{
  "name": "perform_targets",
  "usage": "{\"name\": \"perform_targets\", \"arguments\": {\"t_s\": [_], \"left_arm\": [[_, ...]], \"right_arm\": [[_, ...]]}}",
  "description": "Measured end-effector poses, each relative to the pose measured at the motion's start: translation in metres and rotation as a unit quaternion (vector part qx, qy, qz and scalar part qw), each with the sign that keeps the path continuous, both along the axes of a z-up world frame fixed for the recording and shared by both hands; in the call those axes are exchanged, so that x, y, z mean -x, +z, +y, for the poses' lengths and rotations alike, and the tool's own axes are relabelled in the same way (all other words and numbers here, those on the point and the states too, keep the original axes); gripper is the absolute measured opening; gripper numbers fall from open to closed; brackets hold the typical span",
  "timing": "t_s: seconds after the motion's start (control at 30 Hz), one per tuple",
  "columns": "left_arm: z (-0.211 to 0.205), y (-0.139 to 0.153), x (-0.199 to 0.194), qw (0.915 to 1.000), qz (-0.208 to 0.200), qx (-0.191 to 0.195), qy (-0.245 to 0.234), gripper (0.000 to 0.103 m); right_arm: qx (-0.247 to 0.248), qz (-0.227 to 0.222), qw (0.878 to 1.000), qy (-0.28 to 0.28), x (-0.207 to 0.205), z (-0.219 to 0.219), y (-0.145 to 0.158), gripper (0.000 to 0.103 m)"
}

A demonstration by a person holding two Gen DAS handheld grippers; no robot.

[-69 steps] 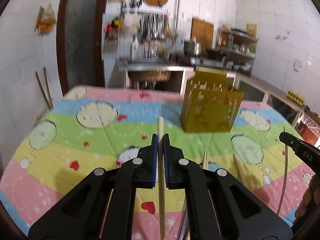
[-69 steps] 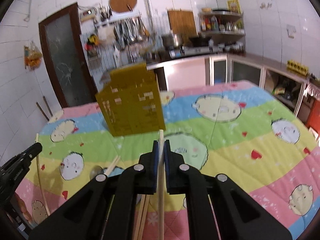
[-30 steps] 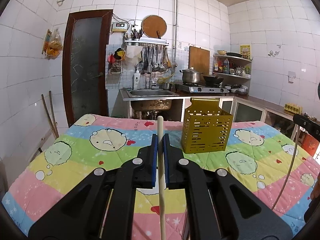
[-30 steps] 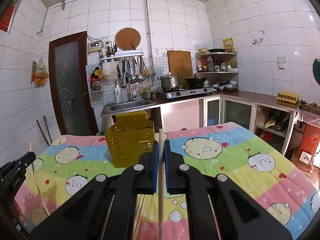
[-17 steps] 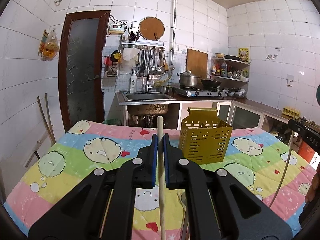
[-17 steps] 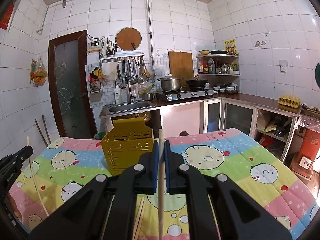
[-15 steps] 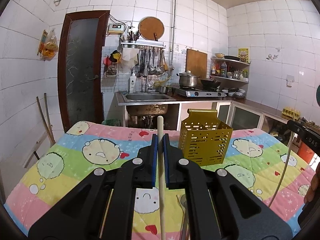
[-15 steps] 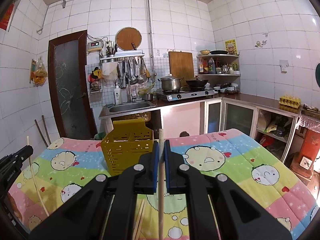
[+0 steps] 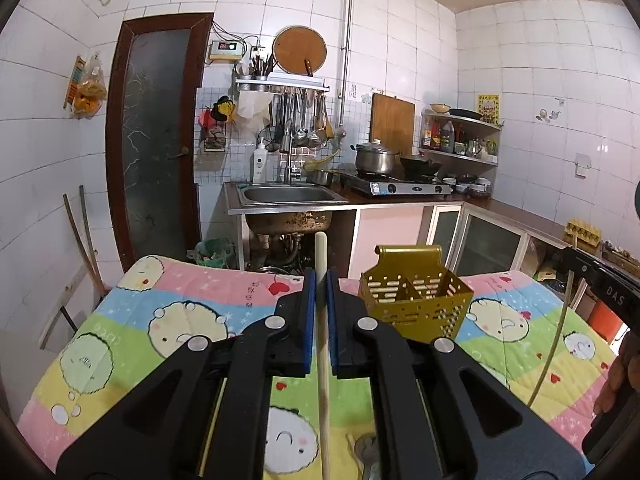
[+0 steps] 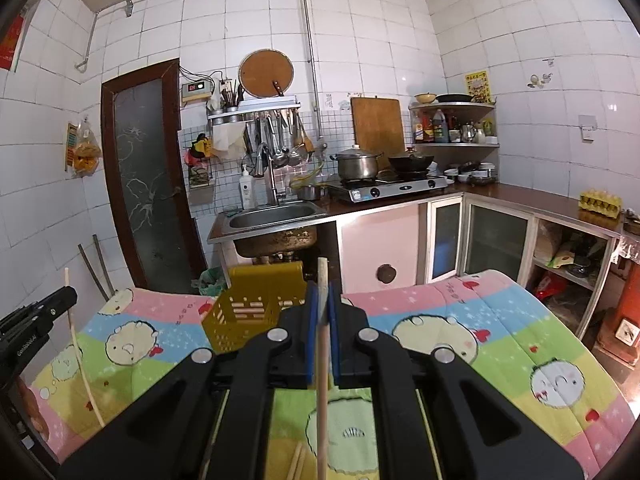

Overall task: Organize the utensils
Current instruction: 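Drop the chopstick into the yellow holder and open the right tool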

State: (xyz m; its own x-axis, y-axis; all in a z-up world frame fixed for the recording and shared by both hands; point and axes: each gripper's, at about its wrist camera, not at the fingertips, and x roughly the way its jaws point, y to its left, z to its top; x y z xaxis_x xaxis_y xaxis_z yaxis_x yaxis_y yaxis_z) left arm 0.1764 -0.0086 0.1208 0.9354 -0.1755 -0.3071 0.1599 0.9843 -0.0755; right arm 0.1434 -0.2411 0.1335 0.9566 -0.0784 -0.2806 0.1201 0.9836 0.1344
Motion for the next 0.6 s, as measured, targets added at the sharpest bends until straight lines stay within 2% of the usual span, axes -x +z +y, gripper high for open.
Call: {"name": "perform_targets", "arguments": {"t_s": [0.17, 0.4, 0.6], "left_arm": [[-0.013, 0.024, -0.027, 0.9999, -0.013, 0.001, -0.002, 0.005], [-0.051, 0.066, -0.075, 0.9986, -0.051, 0.002, -0.016, 0.005], [-0.082, 0.084, -0.119, 0.9963, -0.080, 0.010, -0.029, 0.005]], "right_arm": [[-0.002, -0.010, 1.000, 0.008, -0.026, -0.003, 0.016, 0.006], [0.010, -0.044, 0.999, 0.013, -0.076, -0.002, 0.066, 0.006], [0.019, -0.072, 0.997, 0.012, -0.118, -0.002, 0.092, 0.006]]}}
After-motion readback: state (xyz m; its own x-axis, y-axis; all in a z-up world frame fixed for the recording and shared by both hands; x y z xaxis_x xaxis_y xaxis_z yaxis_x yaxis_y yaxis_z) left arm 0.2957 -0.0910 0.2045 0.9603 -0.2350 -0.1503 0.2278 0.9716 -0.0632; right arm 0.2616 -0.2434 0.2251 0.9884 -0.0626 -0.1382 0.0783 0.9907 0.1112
